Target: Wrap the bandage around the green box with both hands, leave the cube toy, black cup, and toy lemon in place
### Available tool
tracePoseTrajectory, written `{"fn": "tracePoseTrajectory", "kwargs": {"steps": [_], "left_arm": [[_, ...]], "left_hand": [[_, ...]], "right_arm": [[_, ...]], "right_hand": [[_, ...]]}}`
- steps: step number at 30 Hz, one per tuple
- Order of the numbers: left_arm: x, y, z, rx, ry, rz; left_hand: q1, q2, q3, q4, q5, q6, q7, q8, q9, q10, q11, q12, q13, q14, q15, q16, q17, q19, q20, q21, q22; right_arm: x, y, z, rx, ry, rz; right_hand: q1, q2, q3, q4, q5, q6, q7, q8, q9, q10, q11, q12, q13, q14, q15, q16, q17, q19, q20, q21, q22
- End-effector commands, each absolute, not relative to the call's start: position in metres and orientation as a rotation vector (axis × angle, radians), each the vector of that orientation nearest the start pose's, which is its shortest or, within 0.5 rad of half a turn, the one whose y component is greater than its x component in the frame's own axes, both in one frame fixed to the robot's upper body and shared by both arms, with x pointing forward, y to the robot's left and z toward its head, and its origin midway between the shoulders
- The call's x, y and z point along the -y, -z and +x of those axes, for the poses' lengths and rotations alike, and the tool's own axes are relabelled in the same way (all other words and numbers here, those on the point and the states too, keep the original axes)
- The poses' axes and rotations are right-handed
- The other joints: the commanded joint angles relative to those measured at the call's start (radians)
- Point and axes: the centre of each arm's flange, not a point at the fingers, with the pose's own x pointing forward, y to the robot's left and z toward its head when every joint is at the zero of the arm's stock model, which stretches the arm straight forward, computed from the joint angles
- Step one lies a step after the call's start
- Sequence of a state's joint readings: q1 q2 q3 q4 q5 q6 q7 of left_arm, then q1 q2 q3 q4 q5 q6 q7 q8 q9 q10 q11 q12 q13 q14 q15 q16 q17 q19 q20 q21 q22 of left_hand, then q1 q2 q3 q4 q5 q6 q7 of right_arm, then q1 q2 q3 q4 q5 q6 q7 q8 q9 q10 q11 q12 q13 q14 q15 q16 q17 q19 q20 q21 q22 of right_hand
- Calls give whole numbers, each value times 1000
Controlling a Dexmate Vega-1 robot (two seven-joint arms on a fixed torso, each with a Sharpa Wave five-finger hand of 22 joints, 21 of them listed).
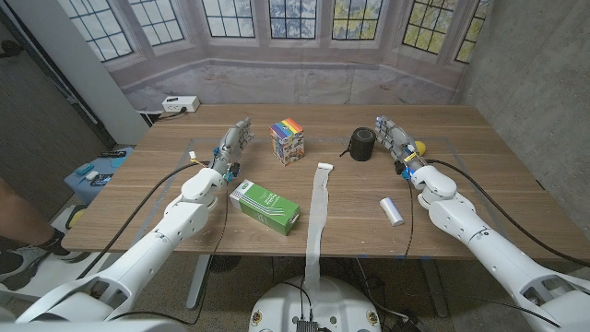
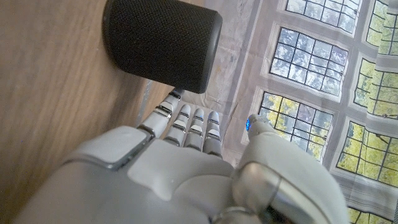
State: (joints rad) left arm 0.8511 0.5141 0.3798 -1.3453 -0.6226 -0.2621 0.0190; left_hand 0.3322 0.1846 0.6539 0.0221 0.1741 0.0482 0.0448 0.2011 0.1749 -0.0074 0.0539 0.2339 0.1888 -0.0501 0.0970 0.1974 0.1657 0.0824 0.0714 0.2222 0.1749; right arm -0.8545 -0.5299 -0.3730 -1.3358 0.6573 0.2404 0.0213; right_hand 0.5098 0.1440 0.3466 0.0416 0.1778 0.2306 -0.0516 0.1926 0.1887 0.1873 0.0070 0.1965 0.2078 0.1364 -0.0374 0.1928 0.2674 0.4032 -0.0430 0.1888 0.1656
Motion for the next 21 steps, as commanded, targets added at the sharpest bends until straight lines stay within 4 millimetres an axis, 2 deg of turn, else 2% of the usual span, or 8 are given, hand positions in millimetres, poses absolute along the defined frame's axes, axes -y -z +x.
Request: {"fn": "tracePoseTrajectory", "kwargs": {"steps": [1, 4, 6, 12, 21], "left_arm": [[-270, 25, 644, 589, 184, -17], [-270, 24, 642, 597, 175, -33], [-270, 23, 642, 599, 176, -23], [-268, 18, 642, 602, 177, -14], [-268, 16, 641, 591, 187, 10]], "left_hand": [[13, -1, 6, -3, 7, 6, 8, 5, 4, 1, 8, 4, 5, 4, 4, 3, 4, 13, 1, 4, 1], [14, -1, 6, -4, 7, 7, 7, 4, 4, 3, 7, 5, 5, 5, 4, 2, 4, 14, 1, 3, 1], [15, -1, 6, -5, 7, 7, 6, 4, 4, 3, 6, 4, 5, 6, 4, 2, 4, 15, 1, 3, 1], [18, -2, 7, -9, 8, 8, 5, 1, 4, 3, 10, 3, 5, 7, 5, -1, 4, 15, 1, 2, 1], [20, -5, 6, -13, 8, 9, 6, 0, 5, 3, 10, 1, 5, 7, 4, -3, 4, 16, 0, 0, 1]], "right_arm": [[292, 40, 646, 505, -211, 12], [290, 38, 651, 515, -232, 4], [288, 36, 653, 521, -245, -3], [286, 29, 662, 529, -269, -18], [287, 22, 663, 539, -270, -47]], "right_hand": [[11, 1, 4, -5, 5, 11, 1, 6, 5, 11, -4, 6, 2, 8, -3, 8, 1, 8, -27, 5, 5], [13, 0, 4, -11, 4, 14, 0, 7, 5, 12, -6, 6, 2, 8, -1, 8, -2, 8, -25, 5, 5], [17, -1, 4, -18, 4, 16, 9, 7, 4, 15, 2, 8, 2, 9, 0, 9, -4, 10, -22, 5, 5], [25, -4, 4, -32, 3, 19, 17, 7, 4, 22, 2, 10, 1, 10, 2, 10, -10, 15, -17, 7, 5], [31, -3, 5, -43, 2, 20, 18, 7, 3, 22, 3, 9, 0, 10, 2, 10, -14, 16, -16, 7, 5]]}}
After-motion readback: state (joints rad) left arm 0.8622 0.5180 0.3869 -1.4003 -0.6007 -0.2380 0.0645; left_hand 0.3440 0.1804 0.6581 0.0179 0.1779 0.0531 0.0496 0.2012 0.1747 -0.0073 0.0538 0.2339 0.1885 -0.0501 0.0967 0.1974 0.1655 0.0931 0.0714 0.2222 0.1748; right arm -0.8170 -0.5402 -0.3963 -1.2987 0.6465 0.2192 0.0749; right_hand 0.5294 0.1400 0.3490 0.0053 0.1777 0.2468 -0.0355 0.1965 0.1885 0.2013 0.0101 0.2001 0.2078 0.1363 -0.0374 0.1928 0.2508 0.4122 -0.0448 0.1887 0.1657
